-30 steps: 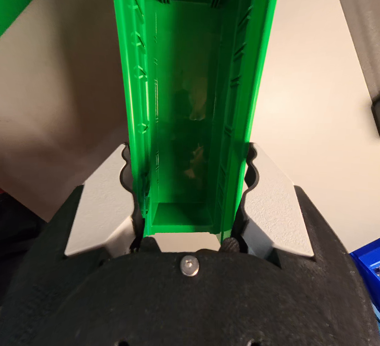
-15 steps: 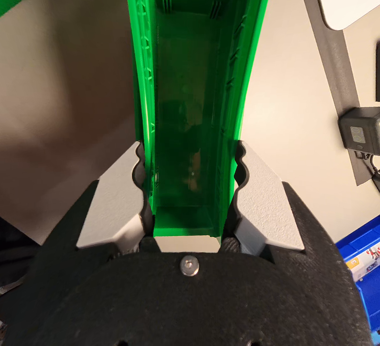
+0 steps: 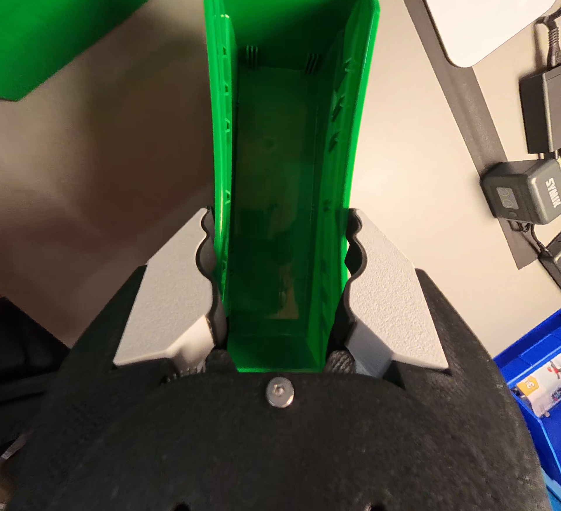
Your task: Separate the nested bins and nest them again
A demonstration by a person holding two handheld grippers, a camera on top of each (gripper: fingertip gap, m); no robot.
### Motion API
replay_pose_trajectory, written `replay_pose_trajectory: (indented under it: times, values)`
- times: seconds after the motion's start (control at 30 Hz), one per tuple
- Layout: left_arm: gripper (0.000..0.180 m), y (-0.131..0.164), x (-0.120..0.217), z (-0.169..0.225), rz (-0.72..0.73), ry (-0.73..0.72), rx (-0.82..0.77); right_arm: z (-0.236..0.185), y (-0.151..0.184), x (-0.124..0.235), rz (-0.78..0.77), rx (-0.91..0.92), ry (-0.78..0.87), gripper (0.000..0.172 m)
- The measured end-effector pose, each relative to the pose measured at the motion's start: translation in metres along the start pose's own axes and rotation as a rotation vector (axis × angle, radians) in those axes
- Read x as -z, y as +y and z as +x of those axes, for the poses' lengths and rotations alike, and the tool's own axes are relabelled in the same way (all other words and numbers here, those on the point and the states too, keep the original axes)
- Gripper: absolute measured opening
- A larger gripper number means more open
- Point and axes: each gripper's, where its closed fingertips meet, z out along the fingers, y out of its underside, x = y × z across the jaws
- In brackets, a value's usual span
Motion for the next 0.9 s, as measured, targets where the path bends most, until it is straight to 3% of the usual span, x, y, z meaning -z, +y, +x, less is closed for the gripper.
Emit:
replay_pose_trajectory:
  times: [0.3, 0.4, 0.53, 0.73, 0.9]
  values:
    - [0.075, 0.0, 0.0, 0.0, 0.002, 0.001, -0.002, 0.025, -0.009, 0.06, 0.127, -0.079, 0.099, 0.092]
    - [0.075, 0.0, 0.0, 0.0, 0.002, 0.001, -0.002, 0.053, 0.008, 0.086, 0.148, -0.126, 0.186, 0.094]
    - [0.076, 0.0, 0.0, 0.0, 0.0, 0.0, -0.004, 0.098, 0.057, 0.104, 0.126, -0.232, 0.311, 0.095]
    - [0.076, 0.002, -0.001, 0.0, -0.009, -0.007, -0.015, 0.126, 0.145, 0.065, 0.048, -0.472, 0.319, 0.096]
    - [0.075, 0.003, -0.001, 0.0, -0.012, -0.012, -0.021, 0.112, 0.178, 0.014, 0.028, -0.579, 0.23, 0.1]
